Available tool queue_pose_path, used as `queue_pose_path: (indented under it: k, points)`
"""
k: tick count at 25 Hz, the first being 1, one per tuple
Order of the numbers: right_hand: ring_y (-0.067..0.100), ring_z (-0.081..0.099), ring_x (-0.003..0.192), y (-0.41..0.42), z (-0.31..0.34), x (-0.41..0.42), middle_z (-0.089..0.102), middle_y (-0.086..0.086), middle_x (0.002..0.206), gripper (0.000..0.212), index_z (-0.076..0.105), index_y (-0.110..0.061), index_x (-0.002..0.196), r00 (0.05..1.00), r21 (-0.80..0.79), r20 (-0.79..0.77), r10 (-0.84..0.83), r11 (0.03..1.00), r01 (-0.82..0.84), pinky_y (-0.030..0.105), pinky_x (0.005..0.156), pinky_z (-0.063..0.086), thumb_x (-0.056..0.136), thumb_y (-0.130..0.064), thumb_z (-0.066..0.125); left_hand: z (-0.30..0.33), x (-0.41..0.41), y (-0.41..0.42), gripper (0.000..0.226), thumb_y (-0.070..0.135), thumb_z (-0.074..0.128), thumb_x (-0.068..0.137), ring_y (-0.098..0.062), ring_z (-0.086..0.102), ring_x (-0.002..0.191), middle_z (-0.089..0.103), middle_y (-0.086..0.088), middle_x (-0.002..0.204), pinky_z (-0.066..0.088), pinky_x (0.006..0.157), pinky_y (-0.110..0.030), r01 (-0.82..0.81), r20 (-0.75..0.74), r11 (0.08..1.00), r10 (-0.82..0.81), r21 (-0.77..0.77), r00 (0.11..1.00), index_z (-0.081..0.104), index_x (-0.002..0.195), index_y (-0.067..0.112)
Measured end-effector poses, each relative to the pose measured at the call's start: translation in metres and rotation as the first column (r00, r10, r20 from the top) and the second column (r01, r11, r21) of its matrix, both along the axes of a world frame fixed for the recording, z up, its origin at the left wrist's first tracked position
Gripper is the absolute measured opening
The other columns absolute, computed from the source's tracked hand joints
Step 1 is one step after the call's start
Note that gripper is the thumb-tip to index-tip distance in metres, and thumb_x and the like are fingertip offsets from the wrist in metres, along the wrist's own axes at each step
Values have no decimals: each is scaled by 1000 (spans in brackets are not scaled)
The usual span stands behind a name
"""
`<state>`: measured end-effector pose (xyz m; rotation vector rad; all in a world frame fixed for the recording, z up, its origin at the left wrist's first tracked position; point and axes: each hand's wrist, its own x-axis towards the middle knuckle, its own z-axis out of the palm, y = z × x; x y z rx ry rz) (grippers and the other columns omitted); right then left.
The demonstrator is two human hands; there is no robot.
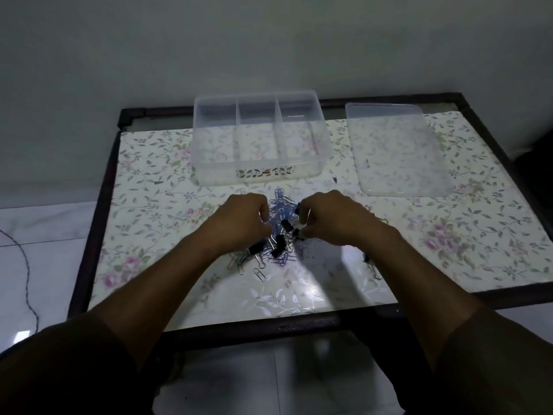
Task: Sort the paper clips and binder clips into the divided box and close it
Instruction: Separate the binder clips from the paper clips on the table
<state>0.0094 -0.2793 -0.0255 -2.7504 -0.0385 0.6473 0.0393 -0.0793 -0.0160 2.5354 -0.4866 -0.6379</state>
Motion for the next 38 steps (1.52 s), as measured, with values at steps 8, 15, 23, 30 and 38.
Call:
queue_pose_path:
  k: [8, 15, 23, 30, 38]
  points:
    - [29, 62, 84, 24, -7, -10, 64, 7, 100, 19, 61, -20, 104, 995, -175, 34, 95, 981, -88, 35, 65, 47, 87, -22, 70, -31, -25, 19, 15, 17, 61, 82, -27, 57, 78, 55, -3, 89, 44, 60, -35, 165, 145, 962, -199, 219, 969, 47, 87, 19]
    - [21, 65, 82, 15, 1, -3, 64, -5, 81, 21, 66, -19, 95, 998, 194, -9, -69, 978, 69, 31, 64, 50, 80, -9, 77, -35, -29, 12, 21, 13, 54, 84, -33, 60, 82, 60, -5, 92, 48, 63, -38, 159, 244, 949, -228, 274, 943, 37, 90, 23]
    - [21, 65, 60, 14, 11, -3, 65, 15, 73, 23, 68, 2, 77, 842, 642, -315, -438, 555, 529, 28, 64, 61, 93, 2, 52, -49, -29, 30, 23, 11, 52, 91, -27, 59, 73, 54, 0, 91, 51, 55, -37, 379, 293, 869, -470, 318, 833, 48, 108, 25]
    - [20, 36, 59, 40, 9, -11, 45, 6, 66, 24, 44, -12, 66, 917, 333, -196, -349, 856, 397, 31, 57, 28, 87, -16, 56, -53, -26, 38, 17, 15, 62, 84, -20, 44, 69, 47, -1, 94, 48, 48, -37, 409, 427, 864, -501, 292, 753, 51, 97, 18]
    - [25, 66, 75, 43, -2, -17, 72, 12, 92, 20, 73, -5, 89, 963, 210, -36, -267, 940, 269, 31, 60, 47, 89, -25, 71, -21, -21, 36, 20, -12, 48, 80, -22, 60, 58, 59, -17, 77, 48, 53, -31, -474, -596, 722, 107, -503, 796, 53, 91, 4]
